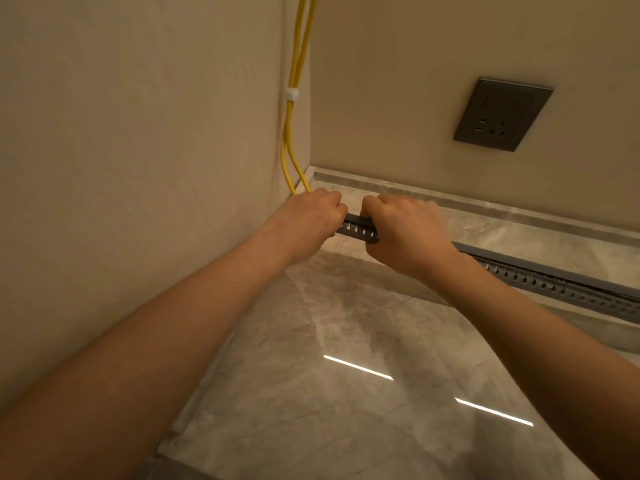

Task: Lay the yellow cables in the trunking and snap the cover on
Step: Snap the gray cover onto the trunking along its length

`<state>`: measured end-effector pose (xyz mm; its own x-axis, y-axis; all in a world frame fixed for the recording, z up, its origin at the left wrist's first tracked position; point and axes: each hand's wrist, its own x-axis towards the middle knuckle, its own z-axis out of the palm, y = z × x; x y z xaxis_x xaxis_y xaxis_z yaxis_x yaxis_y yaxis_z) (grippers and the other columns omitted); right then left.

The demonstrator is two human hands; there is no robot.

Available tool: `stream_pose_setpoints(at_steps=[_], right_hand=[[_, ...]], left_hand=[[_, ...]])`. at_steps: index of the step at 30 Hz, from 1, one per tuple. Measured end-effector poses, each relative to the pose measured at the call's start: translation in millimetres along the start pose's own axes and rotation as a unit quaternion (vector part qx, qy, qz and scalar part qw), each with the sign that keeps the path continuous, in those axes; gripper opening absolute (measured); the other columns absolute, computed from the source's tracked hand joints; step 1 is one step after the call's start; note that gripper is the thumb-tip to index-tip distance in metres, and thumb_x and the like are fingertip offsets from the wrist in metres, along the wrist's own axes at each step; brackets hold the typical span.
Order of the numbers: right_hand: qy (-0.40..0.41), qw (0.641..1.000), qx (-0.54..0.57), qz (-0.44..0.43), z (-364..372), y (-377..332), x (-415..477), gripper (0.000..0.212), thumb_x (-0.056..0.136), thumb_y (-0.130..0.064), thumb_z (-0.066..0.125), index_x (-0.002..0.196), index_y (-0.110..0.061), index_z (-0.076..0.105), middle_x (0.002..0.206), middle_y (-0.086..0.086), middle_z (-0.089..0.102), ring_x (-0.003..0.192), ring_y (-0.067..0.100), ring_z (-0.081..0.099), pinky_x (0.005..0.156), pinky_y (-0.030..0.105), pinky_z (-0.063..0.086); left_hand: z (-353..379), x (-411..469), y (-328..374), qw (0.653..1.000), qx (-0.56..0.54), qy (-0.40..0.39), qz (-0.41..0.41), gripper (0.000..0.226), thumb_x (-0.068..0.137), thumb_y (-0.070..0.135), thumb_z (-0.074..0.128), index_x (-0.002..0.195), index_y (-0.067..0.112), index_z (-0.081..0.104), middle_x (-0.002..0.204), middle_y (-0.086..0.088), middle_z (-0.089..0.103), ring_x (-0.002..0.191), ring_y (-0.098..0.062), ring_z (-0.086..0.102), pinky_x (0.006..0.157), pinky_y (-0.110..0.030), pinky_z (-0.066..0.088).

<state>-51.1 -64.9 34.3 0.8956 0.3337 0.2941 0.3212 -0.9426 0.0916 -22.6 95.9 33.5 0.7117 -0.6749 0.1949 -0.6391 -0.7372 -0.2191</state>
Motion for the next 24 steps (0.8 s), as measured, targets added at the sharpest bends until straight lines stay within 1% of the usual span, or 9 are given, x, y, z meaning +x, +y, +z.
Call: stream_pose_setpoints(at_steps=[2,4,9,16,21,24], right_hand=[[-0.002,1.0,-0.021,-0.011,1.8,-2.3,-3.1,0.018,0.079,-0.018,0.058,0.095,-0.015,0.05,0.085,0.002,0.058,0.074,0.023,0.051,0.05,0.029,0.026],[-0.008,0.999,-0.04,-0.012,3.2,-3.1,-5.7,0.021,0.08,-0.02,0.06,0.095,-0.014,0.047,0.087,0.002,0.057,0.078,0.024,0.053,0.049,0.029,0.023],[-0.016,0.999,-0.03,0.014,3.2,-3.6,-5.4,0.008,0.082,-0.013,0.055,0.089,-0.012,0.05,0.079,0.004,0.058,0.063,0.022,0.039,0.049,0.03,0.021],[-0.033,0.999,-0.014,0.011,0.5,-3.3,-4.8,0.008,0.08,-0.013,0.056,0.088,-0.013,0.056,0.077,0.004,0.06,0.061,0.022,0.04,0.052,0.03,0.026],[-0.039,0.999,-0.017,0.006,1.1,-1.7,-5.6,0.008,0.08,-0.013,0.055,0.088,-0.013,0.057,0.076,0.004,0.06,0.06,0.022,0.043,0.051,0.03,0.027],[-0.016,1.0,-0.022,0.005,2.3,-1.4,-6.4,0.006,0.079,-0.01,0.054,0.085,-0.011,0.054,0.077,0.004,0.059,0.062,0.022,0.042,0.05,0.031,0.026]], left_hand=[[-0.2,2.1,-0.8,0.999,0.038,-0.003,0.021,0.02,0.091,0.015,0.053,0.11,0.007,0.055,0.104,-0.011,0.056,0.096,-0.026,0.053,0.076,-0.035,0.043],[-0.6,3.0,-0.5,0.998,0.052,-0.01,0.03,0.019,0.091,0.015,0.053,0.108,0.007,0.056,0.102,-0.01,0.057,0.095,-0.026,0.053,0.077,-0.035,0.042],[1.5,-1.6,1.9,0.998,0.056,-0.015,0.035,0.018,0.09,0.013,0.052,0.106,0.007,0.057,0.099,-0.01,0.059,0.092,-0.025,0.054,0.075,-0.034,0.044],[-3.4,-2.2,3.3,0.996,0.06,-0.024,0.056,0.017,0.089,0.014,0.054,0.103,0.008,0.062,0.095,-0.009,0.061,0.089,-0.023,0.055,0.067,-0.033,0.043],[-4.3,0.2,1.2,0.994,0.074,-0.037,0.067,0.017,0.09,0.015,0.053,0.103,0.009,0.061,0.094,-0.008,0.06,0.089,-0.023,0.055,0.067,-0.032,0.042],[-2.6,2.4,1.6,0.997,0.044,-0.005,0.057,0.015,0.088,0.014,0.052,0.1,0.008,0.06,0.094,-0.009,0.058,0.088,-0.024,0.054,0.069,-0.033,0.039]])
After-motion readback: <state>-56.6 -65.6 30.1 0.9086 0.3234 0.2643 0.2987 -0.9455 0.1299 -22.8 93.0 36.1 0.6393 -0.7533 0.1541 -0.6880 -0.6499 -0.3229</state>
